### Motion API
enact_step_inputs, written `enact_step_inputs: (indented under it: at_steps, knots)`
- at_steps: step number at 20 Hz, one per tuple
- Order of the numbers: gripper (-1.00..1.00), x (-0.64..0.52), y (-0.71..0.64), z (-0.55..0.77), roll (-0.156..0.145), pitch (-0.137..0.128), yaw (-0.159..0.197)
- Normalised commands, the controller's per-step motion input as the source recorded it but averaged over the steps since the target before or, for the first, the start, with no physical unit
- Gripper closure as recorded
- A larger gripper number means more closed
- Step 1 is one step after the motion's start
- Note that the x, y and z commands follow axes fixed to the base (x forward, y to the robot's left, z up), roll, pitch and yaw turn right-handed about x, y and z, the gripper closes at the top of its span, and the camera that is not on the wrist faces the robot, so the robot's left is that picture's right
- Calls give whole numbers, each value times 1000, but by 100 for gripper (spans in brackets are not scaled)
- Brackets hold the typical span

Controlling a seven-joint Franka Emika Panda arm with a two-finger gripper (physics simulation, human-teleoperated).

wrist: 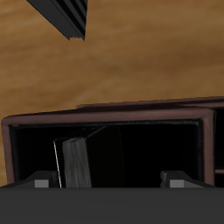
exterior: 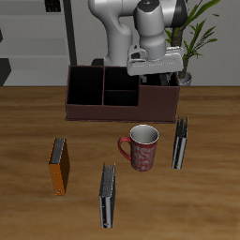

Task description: Place the black book into the back desk caddy's right compartment

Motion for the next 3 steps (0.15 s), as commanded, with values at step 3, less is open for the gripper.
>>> enact_step_inputs:
  at_steps: [3]
  knots:
    - [-100,-17,-107,203,-10,-30,1]
